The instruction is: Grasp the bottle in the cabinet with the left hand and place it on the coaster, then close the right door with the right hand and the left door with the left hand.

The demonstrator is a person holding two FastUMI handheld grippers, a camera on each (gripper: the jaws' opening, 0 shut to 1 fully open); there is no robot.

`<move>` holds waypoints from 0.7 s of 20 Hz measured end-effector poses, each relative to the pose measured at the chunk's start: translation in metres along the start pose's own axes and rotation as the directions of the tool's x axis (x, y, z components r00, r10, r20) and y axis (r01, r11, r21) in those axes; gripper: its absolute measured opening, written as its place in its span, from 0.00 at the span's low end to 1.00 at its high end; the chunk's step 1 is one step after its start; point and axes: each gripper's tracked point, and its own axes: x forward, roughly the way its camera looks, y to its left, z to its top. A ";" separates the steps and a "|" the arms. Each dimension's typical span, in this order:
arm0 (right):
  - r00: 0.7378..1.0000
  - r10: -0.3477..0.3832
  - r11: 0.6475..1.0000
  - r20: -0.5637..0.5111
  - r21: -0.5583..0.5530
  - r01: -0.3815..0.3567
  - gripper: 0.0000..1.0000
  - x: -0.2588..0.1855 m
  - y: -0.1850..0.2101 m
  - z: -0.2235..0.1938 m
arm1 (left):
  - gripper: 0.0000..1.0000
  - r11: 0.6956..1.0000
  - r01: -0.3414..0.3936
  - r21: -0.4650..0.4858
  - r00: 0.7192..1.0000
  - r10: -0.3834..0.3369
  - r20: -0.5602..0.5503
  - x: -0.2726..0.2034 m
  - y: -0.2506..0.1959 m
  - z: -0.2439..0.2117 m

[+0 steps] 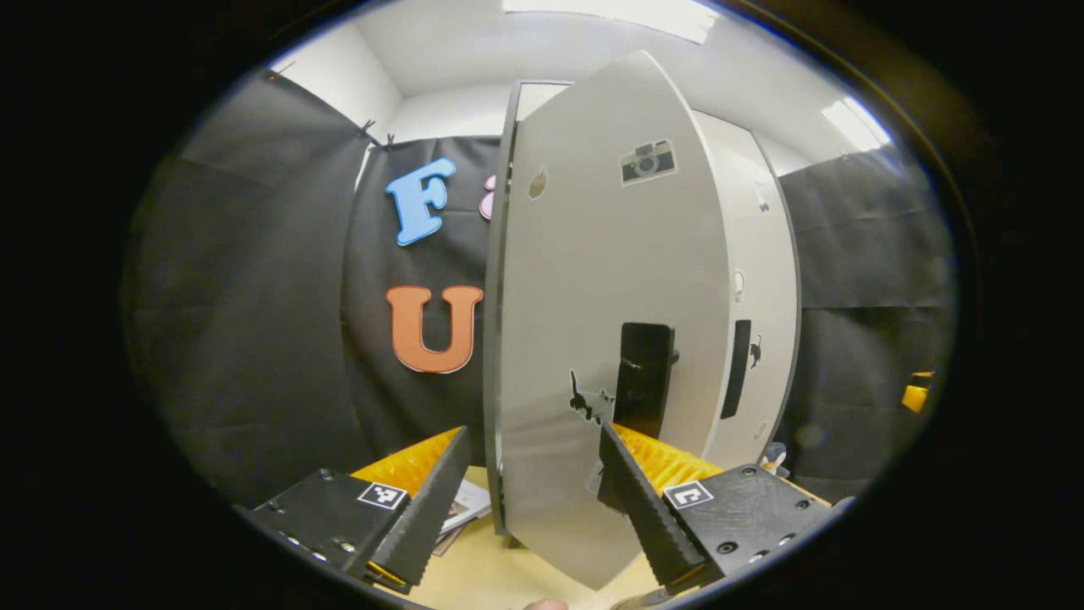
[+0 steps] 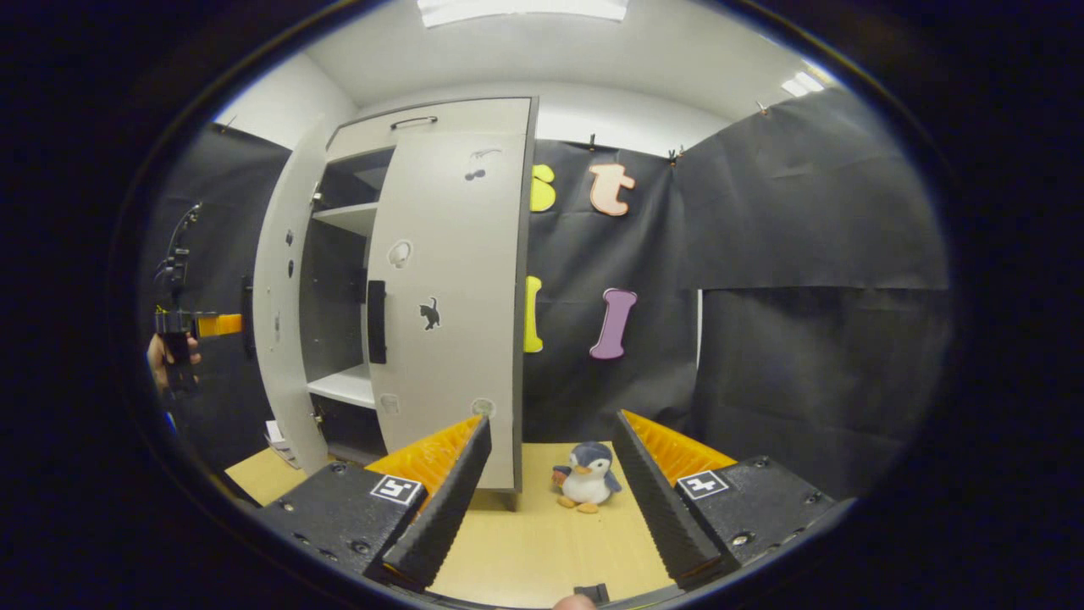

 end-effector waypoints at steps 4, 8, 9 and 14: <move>1.000 -0.015 1.000 0.005 -0.010 0.015 0.95 -0.002 -0.003 0.002 | 1.00 0.997 0.075 0.004 0.997 -0.075 -0.011 0.024 -0.034 -0.004; 0.999 -0.033 0.999 0.000 -0.015 0.033 0.95 -0.005 -0.006 0.003 | 1.00 0.991 0.125 0.045 0.992 -0.124 -0.025 0.052 -0.061 -0.002; 0.999 -0.040 0.999 0.002 -0.017 0.040 0.95 -0.006 -0.007 0.004 | 1.00 0.991 0.124 0.055 0.992 -0.123 -0.022 0.055 -0.064 0.001; 0.999 -0.048 0.999 0.007 -0.010 0.048 0.95 -0.007 -0.003 0.006 | 0.98 0.990 0.141 0.019 0.990 -0.140 -0.009 0.061 -0.074 0.009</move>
